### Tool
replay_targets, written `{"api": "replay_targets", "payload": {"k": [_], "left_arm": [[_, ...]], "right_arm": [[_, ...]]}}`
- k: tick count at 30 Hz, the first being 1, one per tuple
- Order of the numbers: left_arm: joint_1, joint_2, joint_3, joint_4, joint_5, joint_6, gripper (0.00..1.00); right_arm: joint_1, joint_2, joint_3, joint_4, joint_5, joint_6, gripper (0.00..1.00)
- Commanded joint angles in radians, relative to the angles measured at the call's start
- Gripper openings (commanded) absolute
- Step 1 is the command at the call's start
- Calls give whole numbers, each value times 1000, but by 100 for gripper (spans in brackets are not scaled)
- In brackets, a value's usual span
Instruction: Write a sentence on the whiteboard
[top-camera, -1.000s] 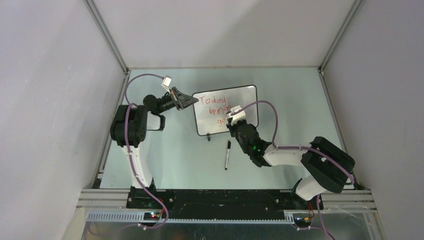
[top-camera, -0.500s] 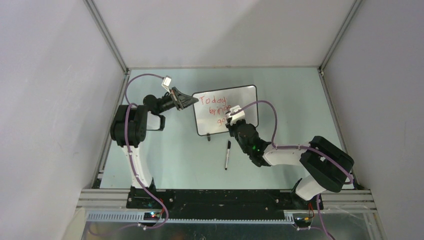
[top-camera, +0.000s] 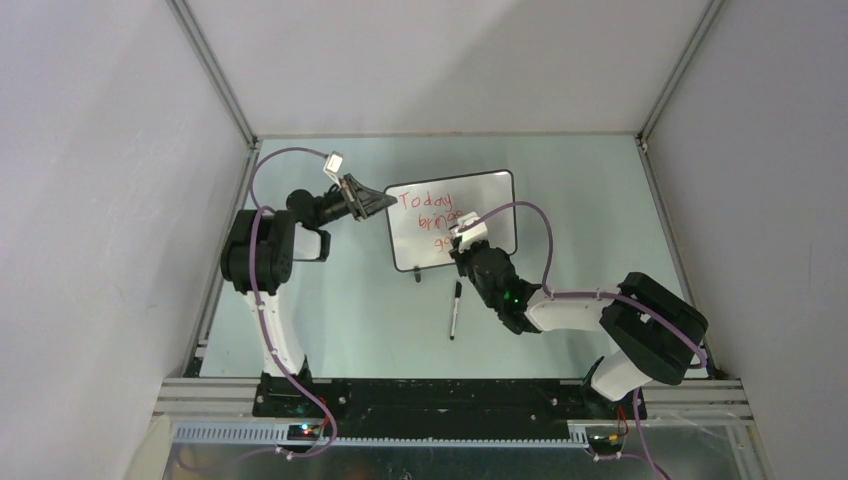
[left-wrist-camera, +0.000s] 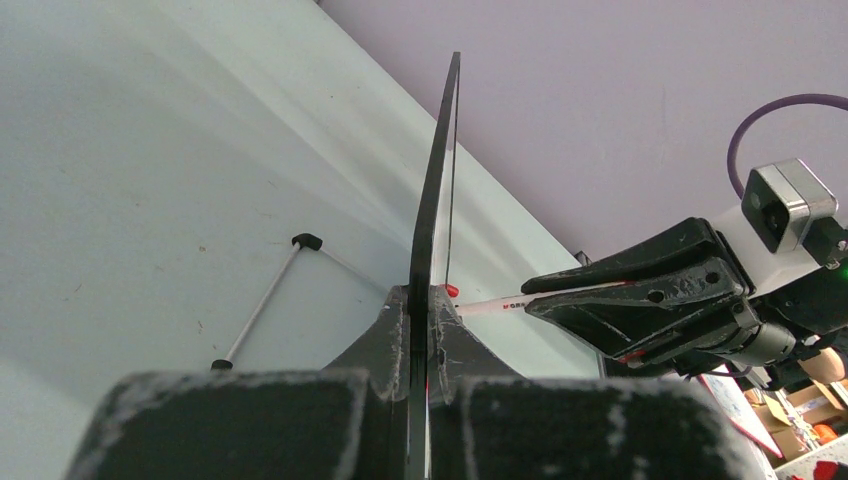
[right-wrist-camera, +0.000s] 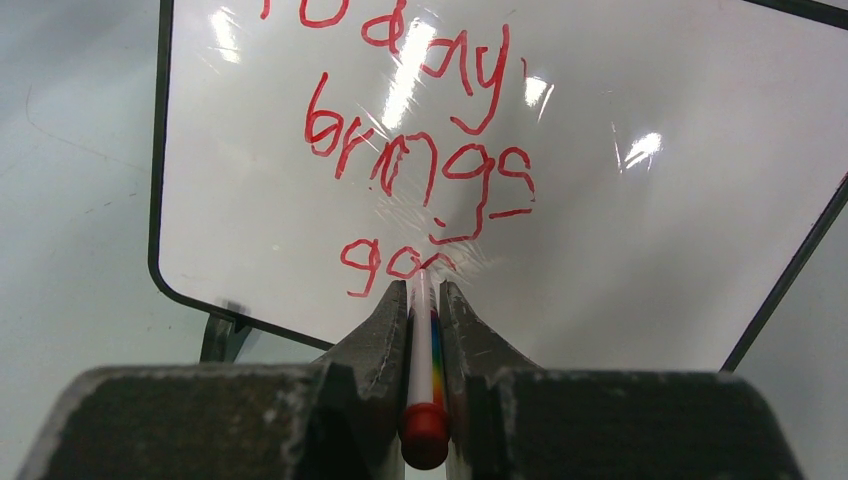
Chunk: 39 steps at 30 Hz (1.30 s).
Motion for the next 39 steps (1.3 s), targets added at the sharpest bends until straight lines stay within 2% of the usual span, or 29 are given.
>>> {"api": "replay_targets", "payload": {"k": [1,12,23,39], "left_arm": [[8,-14,5,48,4,25,0],[8,-14,5,48,3,25,0],[8,-14,5,47,4,25,0],[8,-14,4,47,2,25,0]], "right_arm": [[2,-10,28,-32,7,19,0],[4,-36,28,-75,79,20,0],[9,-36,28,-44,124,-16,0],[4,-15,32,38,85,-27,0]]}}
